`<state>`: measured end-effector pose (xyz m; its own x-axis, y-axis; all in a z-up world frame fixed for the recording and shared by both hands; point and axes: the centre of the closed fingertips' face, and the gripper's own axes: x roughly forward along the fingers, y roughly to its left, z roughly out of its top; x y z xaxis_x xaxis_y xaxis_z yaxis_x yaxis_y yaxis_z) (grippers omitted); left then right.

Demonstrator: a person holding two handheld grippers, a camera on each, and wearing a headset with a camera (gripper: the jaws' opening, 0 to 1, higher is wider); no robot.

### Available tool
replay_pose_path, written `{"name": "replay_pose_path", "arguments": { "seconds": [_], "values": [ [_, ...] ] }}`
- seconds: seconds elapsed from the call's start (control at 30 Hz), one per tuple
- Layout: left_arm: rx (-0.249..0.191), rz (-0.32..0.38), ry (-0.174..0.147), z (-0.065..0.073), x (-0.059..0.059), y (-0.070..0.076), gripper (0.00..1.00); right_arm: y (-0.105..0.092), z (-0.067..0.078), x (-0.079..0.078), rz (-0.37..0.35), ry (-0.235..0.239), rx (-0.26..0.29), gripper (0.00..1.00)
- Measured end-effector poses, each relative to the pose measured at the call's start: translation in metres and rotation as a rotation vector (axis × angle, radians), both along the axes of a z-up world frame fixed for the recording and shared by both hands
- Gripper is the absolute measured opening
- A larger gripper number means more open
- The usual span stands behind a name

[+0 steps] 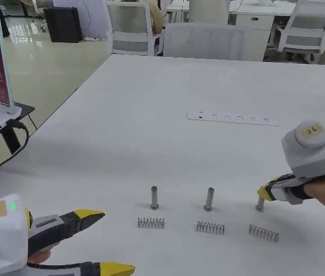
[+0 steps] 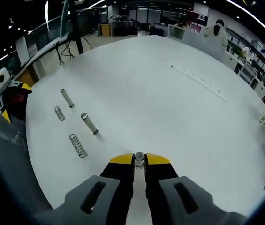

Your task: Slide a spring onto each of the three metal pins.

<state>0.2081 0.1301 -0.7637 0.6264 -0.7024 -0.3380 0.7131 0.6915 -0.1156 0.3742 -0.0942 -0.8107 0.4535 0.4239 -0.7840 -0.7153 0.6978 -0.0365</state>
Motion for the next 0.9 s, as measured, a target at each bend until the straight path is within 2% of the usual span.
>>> {"name": "replay_pose_path", "arguments": {
  "seconds": [0.5,0.9],
  "values": [
    [-0.003,-0.001,0.003,-0.0021,0.0007,-0.0007,0.61,-0.0039,-0.0013,0.0022,0.010,0.002,0.000,0.06],
    [-0.009,-0.003,0.004,-0.0037,0.0019,-0.0005,0.61,-0.0041,0.0004,-0.0048,0.029,-0.007,-0.007,0.13]
  ]
}}
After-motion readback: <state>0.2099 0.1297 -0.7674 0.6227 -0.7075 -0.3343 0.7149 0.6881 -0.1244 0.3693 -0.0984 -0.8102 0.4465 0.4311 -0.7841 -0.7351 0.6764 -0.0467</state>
